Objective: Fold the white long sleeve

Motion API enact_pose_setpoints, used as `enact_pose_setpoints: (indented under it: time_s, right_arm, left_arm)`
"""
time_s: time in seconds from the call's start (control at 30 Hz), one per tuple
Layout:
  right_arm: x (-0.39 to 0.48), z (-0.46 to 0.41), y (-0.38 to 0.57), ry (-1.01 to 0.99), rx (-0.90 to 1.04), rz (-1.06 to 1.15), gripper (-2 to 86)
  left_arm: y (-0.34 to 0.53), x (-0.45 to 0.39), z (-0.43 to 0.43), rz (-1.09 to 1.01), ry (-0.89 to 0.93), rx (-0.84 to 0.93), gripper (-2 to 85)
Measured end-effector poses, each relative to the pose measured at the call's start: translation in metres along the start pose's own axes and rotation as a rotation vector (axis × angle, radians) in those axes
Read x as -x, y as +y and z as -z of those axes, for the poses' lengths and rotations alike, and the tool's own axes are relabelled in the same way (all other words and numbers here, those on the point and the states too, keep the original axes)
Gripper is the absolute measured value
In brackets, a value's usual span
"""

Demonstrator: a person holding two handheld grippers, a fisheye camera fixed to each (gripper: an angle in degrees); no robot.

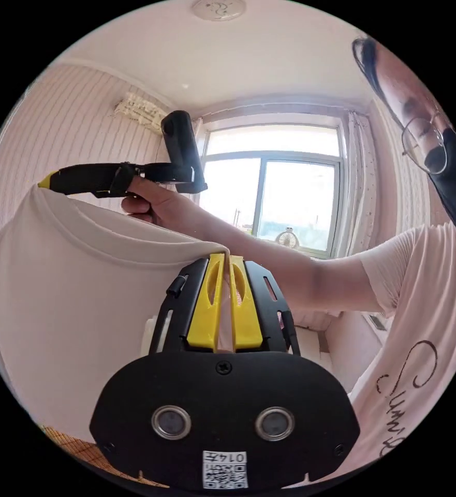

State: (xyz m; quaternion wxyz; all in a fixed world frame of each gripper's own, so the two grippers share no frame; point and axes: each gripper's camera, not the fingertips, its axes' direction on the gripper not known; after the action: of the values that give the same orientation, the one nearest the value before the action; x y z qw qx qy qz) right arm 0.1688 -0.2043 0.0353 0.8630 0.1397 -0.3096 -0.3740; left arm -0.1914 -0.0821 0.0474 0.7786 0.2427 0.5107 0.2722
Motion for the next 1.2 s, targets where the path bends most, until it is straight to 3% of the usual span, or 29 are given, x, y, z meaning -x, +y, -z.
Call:
enact_pose_setpoints:
  time_s: [0.1,0.2,0.4,0.63,0.73,0.8,0.97,1.07,1.2]
  right_arm:
    - [-0.032,-0.064,0.073,0.096,0.154,-0.214,2.0]
    - [-0.032,-0.091,0.157,0.092,0.137,-0.351,6.0]
    - [0.011,-0.138,0.287,0.156,0.346,-0.477,10.8]
    - [0.059,-0.159,0.31,0.104,0.392,-0.415,13.7]
    - [0.07,-0.185,0.314,0.125,0.509,-0.372,13.9]
    - [0.063,-0.183,0.323,0.094,0.528,-0.489,14.0]
    - [0.084,-0.143,0.336,0.188,0.473,-0.538,13.4]
    - [0.09,-0.168,0.353,0.183,0.608,-0.549,7.6]
    - [0.087,-0.133,0.354,0.14,0.452,-0.676,0.5]
  left_arm:
    - [0.068,0.058,-0.029,0.226,-0.075,0.145,0.5]
    - [0.137,0.093,-0.045,0.364,-0.158,0.363,4.9]
    - [0.197,0.126,-0.002,0.486,-0.247,0.474,6.4]
    - [0.183,0.194,0.0,0.331,-0.43,0.639,6.5]
    - [0.17,0.228,-0.046,0.188,-0.439,0.756,7.3]
    - [0.17,0.257,-0.086,0.146,-0.476,0.852,8.9]
    - [0.205,0.302,-0.128,0.28,-0.569,1.059,11.4]
    - [0.215,0.297,-0.115,0.328,-0.582,0.977,8.2]
    - [0.211,0.276,-0.086,0.433,-0.572,0.938,0.2]
